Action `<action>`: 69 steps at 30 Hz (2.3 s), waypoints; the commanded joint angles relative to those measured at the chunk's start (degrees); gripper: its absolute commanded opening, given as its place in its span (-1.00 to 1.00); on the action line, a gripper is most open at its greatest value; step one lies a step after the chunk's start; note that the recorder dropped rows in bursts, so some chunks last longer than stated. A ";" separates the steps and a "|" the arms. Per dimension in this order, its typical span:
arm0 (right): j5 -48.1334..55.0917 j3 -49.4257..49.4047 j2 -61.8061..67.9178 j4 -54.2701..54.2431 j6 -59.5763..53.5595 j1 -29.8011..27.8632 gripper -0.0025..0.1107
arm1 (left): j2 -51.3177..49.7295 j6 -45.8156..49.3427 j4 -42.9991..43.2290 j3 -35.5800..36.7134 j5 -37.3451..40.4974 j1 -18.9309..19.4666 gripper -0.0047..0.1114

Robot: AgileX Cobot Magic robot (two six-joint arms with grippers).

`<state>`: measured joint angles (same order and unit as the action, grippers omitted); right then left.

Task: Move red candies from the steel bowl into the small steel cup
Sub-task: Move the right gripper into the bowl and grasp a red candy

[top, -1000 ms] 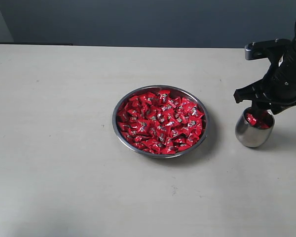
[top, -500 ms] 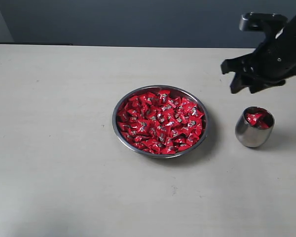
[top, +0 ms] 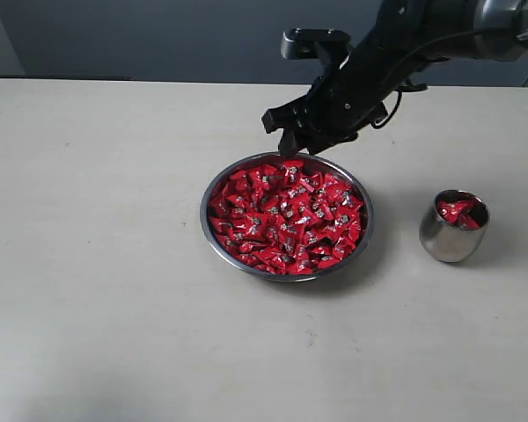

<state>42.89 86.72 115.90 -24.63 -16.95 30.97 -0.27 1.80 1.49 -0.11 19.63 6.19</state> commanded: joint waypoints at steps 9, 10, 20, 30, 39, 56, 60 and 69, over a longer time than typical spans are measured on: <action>1.32 10.77 10.49 3.97 0.06 5.63 -0.17 | 0.27 -0.11 0.07 0.11 -0.48 -0.01 -0.91; 1.32 11.63 11.55 5.24 0.06 6.03 -0.17 | 0.27 -0.11 0.07 0.11 -0.48 -0.01 -0.91; 1.08 12.00 13.57 11.28 1.04 6.27 -0.17 | 0.27 -0.11 0.07 0.11 -0.48 -0.01 -0.91; -0.06 12.00 13.67 11.28 1.04 6.27 -0.37 | 0.27 -0.11 0.07 0.11 -0.48 -0.01 -0.91; -0.22 11.89 13.67 11.28 1.04 6.27 -0.38 | 0.27 -0.11 0.07 0.11 -0.48 -0.01 -0.91; -1.07 11.89 13.67 14.16 1.04 6.27 -0.97 | 0.27 -0.11 0.07 0.11 -0.48 -0.01 -0.91; -1.07 11.89 13.67 14.39 1.04 6.27 -0.97 | 0.27 -0.11 0.07 0.11 -0.48 -0.01 -0.91; 3.34 11.89 10.99 15.79 2.61 6.27 -0.97 | 0.27 -0.11 0.07 0.11 -0.48 -0.01 -0.91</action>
<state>44.92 98.37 129.09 -9.55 -14.98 37.23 -0.27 1.80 1.49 -0.11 19.63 6.19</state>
